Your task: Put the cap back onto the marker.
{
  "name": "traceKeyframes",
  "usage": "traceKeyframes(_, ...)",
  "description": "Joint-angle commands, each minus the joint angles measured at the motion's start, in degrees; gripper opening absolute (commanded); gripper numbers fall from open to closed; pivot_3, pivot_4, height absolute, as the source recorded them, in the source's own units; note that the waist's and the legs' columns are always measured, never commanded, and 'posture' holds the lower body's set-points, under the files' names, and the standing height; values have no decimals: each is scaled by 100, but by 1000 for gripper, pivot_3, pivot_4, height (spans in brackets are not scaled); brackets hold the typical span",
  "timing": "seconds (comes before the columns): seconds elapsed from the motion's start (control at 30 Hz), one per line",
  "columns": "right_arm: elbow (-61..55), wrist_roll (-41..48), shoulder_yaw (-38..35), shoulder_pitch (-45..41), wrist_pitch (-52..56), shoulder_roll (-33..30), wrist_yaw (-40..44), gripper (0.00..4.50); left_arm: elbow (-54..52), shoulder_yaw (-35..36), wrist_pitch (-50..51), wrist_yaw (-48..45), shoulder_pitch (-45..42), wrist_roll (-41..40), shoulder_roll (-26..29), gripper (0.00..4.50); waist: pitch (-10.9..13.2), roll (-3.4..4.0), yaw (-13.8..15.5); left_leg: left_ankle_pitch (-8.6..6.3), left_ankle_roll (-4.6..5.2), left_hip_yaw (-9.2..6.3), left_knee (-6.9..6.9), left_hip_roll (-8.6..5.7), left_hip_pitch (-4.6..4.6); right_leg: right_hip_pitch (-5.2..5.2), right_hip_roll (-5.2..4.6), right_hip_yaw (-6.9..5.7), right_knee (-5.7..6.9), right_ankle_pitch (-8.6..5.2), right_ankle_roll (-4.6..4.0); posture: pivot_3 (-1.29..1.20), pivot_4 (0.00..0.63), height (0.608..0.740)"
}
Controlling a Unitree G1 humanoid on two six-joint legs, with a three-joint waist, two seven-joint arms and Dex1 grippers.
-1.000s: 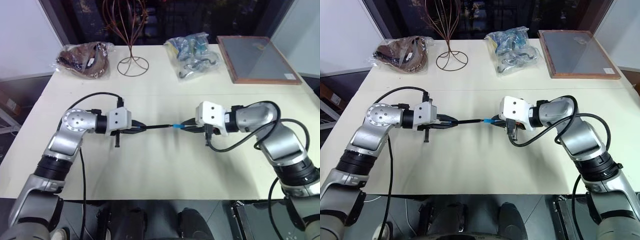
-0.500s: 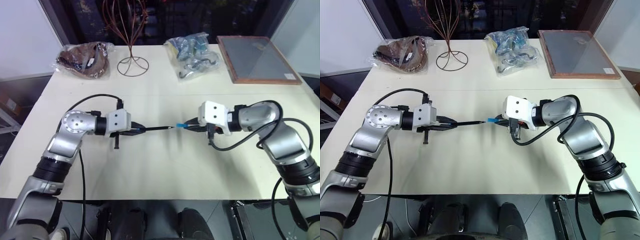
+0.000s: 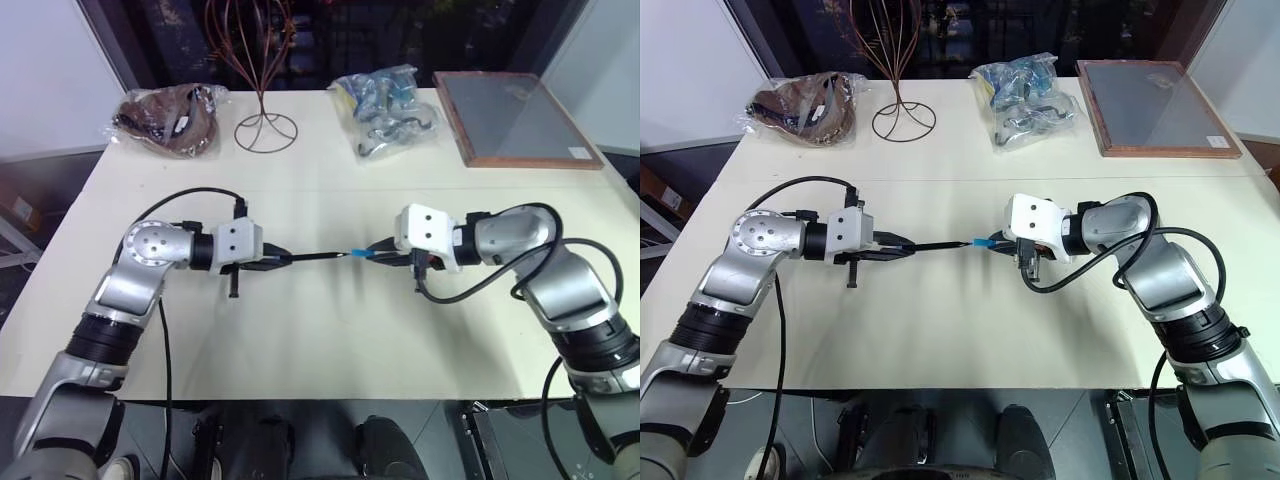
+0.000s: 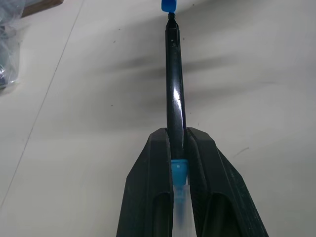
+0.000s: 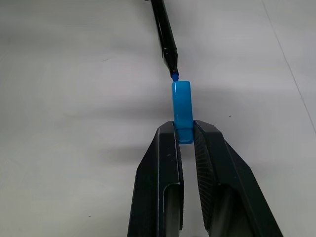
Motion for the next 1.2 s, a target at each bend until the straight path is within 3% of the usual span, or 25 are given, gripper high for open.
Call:
traceKeyframes(0.03, -249, 57, -5, -14, 13, 50, -19, 70, -197, 90, 46, 28, -82, -50, 49, 0, 0, 0, -1, 0, 0, 0, 0, 0, 0, 0, 0, 0, 0, 0, 0, 0, 150, 740)
traceKeyframes(1.2, -257, -23, 386, -386, 88, 510, 67, 70, -379, -28, 23, -24, -29, -14, -66, 0, 0, 0, 0, 0, 0, -1, 0, 0, 0, 0, 0, 0, 1, 0, 0, 0, 150, 740)
